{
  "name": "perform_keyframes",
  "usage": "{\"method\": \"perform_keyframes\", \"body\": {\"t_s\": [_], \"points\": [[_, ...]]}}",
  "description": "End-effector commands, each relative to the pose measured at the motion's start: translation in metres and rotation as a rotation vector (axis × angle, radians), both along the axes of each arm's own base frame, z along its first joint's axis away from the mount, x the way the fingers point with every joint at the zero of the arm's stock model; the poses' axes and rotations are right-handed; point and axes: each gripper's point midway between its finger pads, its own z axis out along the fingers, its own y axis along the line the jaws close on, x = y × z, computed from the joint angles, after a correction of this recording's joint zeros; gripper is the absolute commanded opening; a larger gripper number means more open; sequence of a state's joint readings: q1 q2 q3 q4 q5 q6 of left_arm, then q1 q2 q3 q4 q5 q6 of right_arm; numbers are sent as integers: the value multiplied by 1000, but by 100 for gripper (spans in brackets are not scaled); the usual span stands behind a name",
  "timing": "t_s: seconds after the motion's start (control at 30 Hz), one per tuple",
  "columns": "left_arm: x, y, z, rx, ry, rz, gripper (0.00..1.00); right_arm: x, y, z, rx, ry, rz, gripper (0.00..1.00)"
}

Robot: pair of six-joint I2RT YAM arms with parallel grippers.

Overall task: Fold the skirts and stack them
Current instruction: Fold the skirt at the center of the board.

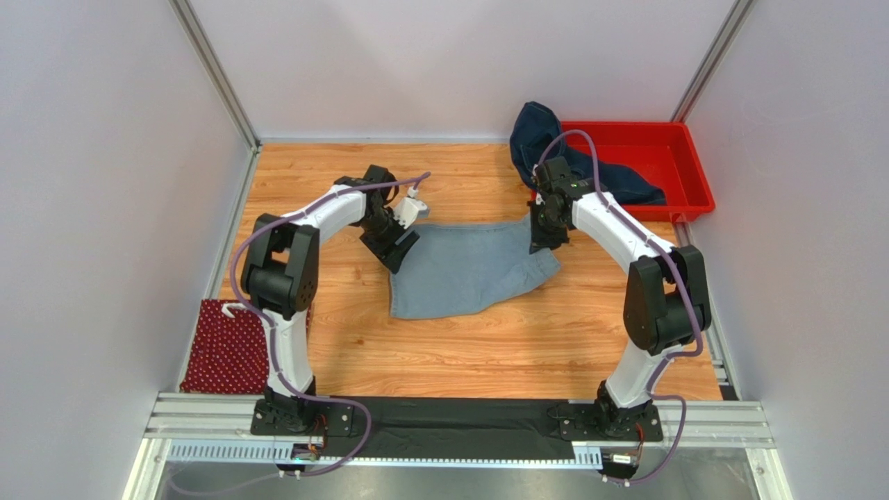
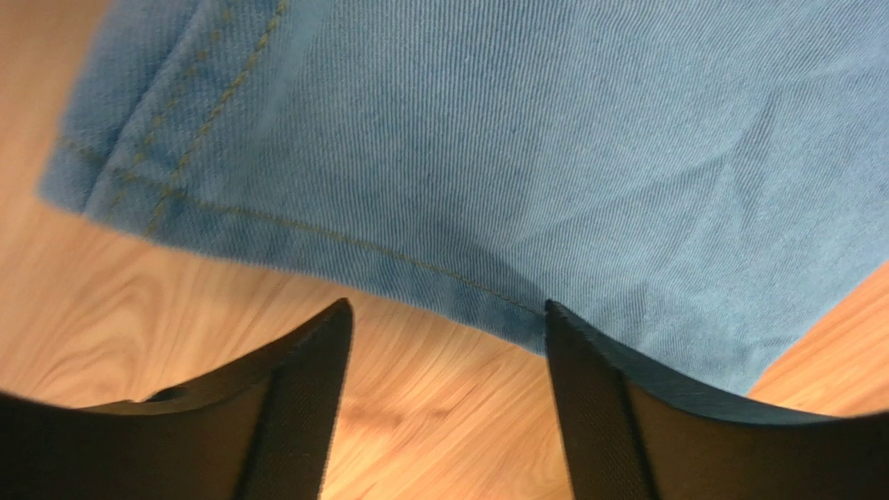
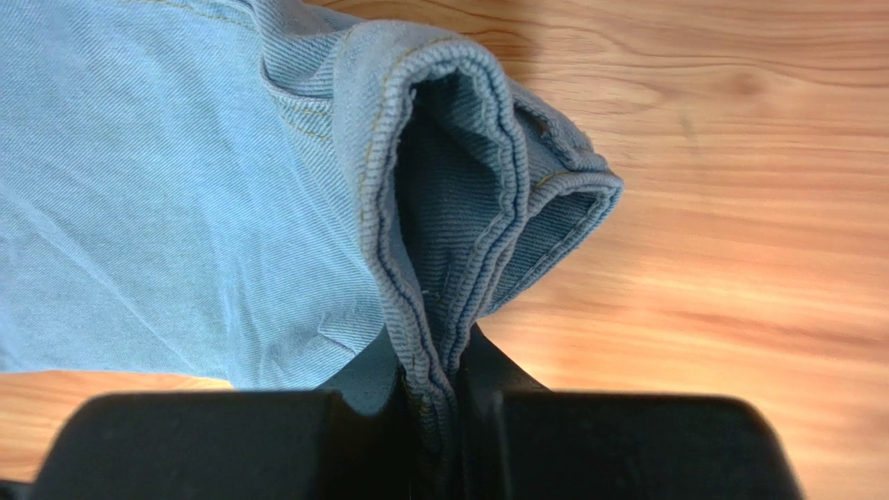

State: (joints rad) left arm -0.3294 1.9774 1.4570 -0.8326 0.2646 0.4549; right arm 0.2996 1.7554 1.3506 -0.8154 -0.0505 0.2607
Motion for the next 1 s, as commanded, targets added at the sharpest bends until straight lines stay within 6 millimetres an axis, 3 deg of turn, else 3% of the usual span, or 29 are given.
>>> {"method": "perform_keyframes", "body": {"t_s": [0.0, 0.1, 0.17, 0.33, 0.47, 0.6, 0.87, 0.97], "points": [[5, -28, -1, -108, 62, 21, 72, 9, -13, 55, -154, -132, 27, 0], [0, -31, -5, -104, 101, 24, 51, 10, -2, 74, -174, -162, 46, 0], [-2, -33, -6, -115, 110, 17, 46, 7, 7, 80, -184, -168, 61, 0], [-6, -39, -8, -150, 132, 0, 36, 4, 68, 78, -116, -185, 130, 0], [-3, -40, -8, -155, 124, -10, 34, 6, 125, 81, -49, -208, 203, 0], [1, -42, -5, -167, 107, -16, 34, 6, 168, 70, 51, -177, 243, 0], [5, -41, -4, -171, 96, -17, 34, -7, 218, 37, 200, -78, 258, 0], [5, -40, -5, -175, 100, -14, 34, -7, 240, 40, 308, -78, 236, 0]]}}
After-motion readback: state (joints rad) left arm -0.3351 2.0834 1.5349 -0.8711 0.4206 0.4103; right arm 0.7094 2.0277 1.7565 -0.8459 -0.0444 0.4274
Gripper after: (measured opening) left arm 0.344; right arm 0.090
